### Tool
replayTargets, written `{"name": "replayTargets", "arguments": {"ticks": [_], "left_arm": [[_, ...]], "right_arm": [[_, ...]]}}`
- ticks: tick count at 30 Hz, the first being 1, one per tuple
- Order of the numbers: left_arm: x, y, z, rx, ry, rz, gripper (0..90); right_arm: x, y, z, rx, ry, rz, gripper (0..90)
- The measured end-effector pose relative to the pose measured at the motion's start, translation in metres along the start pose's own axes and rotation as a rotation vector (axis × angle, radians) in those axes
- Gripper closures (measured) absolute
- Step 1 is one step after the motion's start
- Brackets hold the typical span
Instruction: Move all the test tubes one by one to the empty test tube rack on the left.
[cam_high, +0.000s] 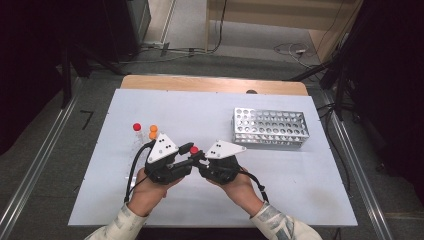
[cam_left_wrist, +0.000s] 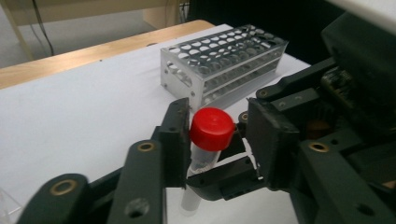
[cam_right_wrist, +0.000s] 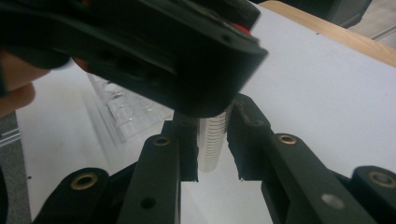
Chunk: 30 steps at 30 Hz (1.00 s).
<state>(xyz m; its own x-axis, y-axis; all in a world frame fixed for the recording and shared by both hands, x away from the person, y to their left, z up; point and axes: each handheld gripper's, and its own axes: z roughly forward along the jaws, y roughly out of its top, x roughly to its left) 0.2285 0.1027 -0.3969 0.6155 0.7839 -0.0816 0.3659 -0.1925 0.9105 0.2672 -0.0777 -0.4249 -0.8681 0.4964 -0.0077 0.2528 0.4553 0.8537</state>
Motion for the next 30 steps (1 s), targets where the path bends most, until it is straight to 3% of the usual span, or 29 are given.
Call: {"name": "replayTargets", "arguments": {"ticks": [2,4,8,12,18,25,30], "left_arm": [[0.001,0.0,-0.002,0.003,0.003,-0.001,69.3],[0.003,0.002,-0.007,-0.002,0.01,-0.007,69.7],[0.022,0.007,-0.032,-0.037,0.048,-0.054,69.7],[0.045,0.012,-0.062,-0.082,0.096,-0.127,69.7],[0.069,0.015,-0.093,-0.129,0.198,-0.163,69.7],[0.094,0.007,-0.094,-0.139,0.343,-0.174,69.7],[0.111,-0.002,-0.085,-0.159,0.367,-0.211,69.6]], "right_arm": [[0.001,0.0,0.0,0.0,0.002,-0.002,70.6],[0.0,0.0,-0.001,0.001,0.011,0.003,55.7],[-0.006,-0.003,-0.012,-0.003,0.002,0.007,44.5],[-0.02,-0.013,-0.03,-0.003,-0.03,0.035,39.7],[-0.042,-0.032,-0.055,0.003,-0.092,0.081,38.7],[-0.058,-0.045,-0.078,0.0,-0.143,0.123,36.9],[-0.065,-0.051,-0.084,0.003,-0.166,0.149,36.7]]}}
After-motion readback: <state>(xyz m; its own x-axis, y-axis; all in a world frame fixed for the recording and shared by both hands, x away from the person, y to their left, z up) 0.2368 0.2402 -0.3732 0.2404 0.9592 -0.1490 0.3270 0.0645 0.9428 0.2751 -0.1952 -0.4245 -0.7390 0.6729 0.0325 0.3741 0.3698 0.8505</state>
